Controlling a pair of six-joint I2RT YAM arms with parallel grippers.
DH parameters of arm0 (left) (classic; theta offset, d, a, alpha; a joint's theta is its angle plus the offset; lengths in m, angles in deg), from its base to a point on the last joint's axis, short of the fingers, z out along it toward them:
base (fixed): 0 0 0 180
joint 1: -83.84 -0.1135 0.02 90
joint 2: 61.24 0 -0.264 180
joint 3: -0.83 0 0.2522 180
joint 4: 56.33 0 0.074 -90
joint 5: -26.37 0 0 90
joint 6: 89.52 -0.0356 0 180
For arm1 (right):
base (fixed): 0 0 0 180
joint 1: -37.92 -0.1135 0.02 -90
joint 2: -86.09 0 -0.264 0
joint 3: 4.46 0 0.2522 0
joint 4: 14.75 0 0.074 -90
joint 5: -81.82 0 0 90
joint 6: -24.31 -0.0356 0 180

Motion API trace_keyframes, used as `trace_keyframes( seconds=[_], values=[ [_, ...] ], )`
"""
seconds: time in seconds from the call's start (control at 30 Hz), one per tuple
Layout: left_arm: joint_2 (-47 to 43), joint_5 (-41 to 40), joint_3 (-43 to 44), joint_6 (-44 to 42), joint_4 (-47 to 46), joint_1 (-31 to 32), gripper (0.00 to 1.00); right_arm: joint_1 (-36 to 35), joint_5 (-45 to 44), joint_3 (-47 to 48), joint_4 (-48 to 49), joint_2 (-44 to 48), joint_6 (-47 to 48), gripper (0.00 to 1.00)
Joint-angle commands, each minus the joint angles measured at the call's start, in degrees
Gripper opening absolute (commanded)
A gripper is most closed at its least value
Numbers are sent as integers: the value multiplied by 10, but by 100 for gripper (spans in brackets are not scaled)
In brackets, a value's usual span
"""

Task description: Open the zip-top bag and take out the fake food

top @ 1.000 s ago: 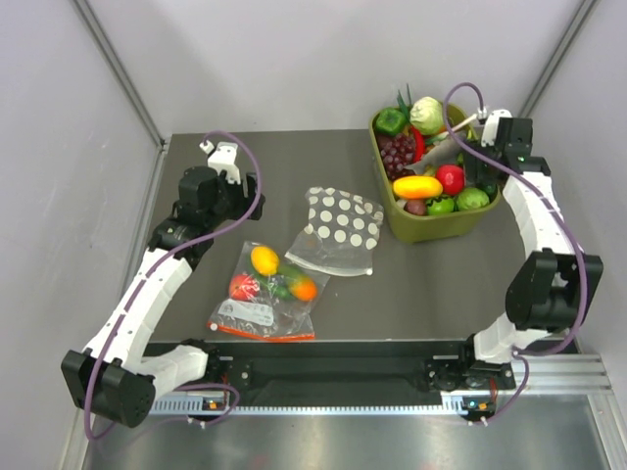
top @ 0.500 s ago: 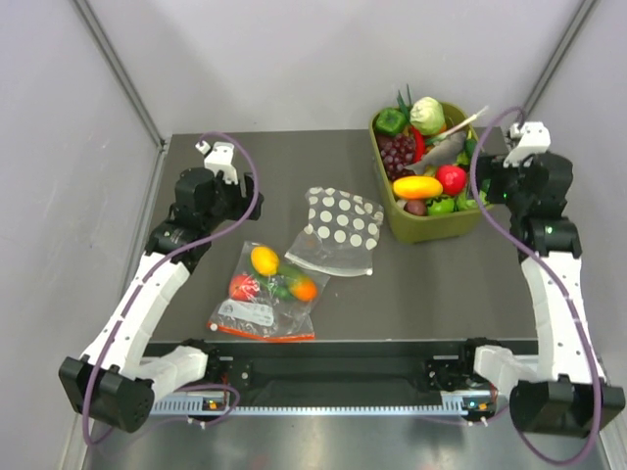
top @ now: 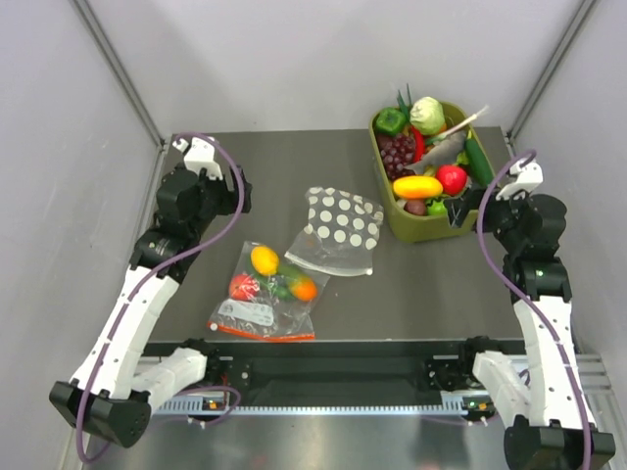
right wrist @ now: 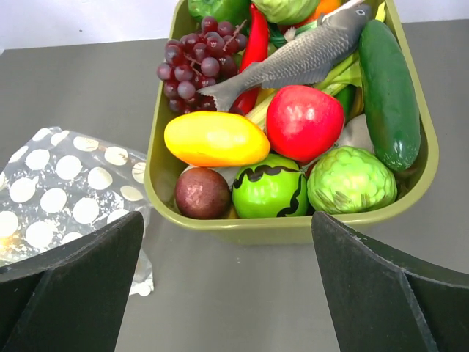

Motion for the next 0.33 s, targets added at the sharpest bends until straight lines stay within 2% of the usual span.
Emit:
trace_keyframes(
  seconds=[0.0,0.3],
  values=[
    [-3,-20,34,3,-23,-2,84,5,9,6,22,11,-3,96],
    [5,-25,44,-1,-15,-3,86,5,1,14,14,10,7,96]
  ],
)
